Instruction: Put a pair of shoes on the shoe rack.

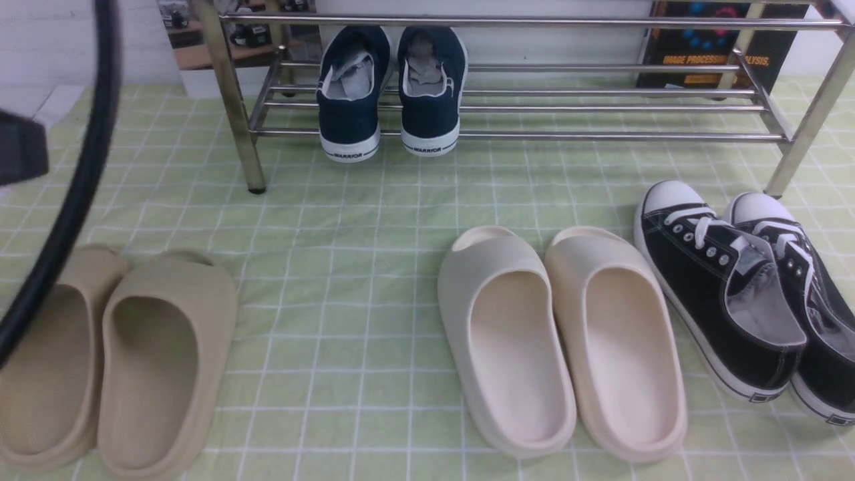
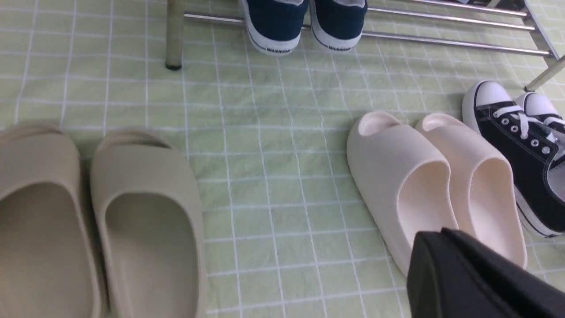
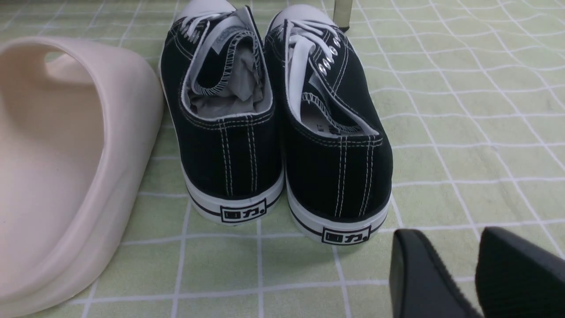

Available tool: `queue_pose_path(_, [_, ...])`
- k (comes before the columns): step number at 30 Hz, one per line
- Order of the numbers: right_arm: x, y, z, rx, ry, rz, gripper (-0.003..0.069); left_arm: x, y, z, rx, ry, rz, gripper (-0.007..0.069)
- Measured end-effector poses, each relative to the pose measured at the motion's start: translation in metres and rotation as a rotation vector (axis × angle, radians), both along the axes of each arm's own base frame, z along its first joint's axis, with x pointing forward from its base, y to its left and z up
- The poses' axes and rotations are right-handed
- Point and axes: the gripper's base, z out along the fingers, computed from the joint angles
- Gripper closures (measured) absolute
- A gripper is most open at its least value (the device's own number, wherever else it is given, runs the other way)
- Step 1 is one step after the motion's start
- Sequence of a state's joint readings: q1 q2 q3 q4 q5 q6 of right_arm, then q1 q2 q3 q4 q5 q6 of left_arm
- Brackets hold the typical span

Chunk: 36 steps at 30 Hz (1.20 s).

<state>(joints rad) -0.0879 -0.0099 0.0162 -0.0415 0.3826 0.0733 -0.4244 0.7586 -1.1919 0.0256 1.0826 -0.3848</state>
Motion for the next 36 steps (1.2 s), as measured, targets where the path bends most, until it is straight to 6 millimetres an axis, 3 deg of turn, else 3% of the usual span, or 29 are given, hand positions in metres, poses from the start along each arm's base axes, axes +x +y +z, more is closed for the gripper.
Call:
queue_pose_path(8, [0.0,0.0,0.0,0.0,0.0,0.0,0.0419,-0.029,0.013,-0.017,0.023,0.078,0.006,0.0638])
queue_pose_path(14, [0.0,0.0,0.0,0.0,0.0,0.0,0.0419,-0.036,0.02,-0.022,0.078,0.09,0.025,0.0638])
queue_pose_path(20, [0.0,0.0,0.0,0.0,0.0,0.0,0.0419,-0.038,0.028,-0.044,0.069,-0.014,0.093,0.0638])
queue_pose_path(25, [0.0,0.0,0.0,0.0,0.0,0.0,0.0419,-0.039,0.036,-0.105,-0.004,-0.287,0.248,0.0638])
queue_pose_path(26, [0.0,0.0,0.0,0.0,0.0,0.0,0.0419,-0.04,0.037,-0.104,-0.005,-0.295,0.255,0.0638])
queue_pose_path(28, [0.0,0.0,0.0,0.0,0.0,0.0,0.0419,-0.041,0.039,-0.138,-0.024,-0.41,0.305,0.0638])
queue_pose_path(29, [0.0,0.0,0.0,0.0,0.0,0.0,0.0419,-0.04,0.039,-0.141,-0.023,-0.411,0.309,0.0638])
queue_pose_path(31, [0.0,0.0,0.0,0.0,0.0,0.0,0.0418,-0.041,0.042,-0.172,-0.027,-0.495,0.352,0.0638])
queue_pose_path(36, [0.0,0.0,0.0,0.0,0.0,0.0,0.0419,-0.041,0.045,-0.227,-0.018,-0.545,0.412,0.0638])
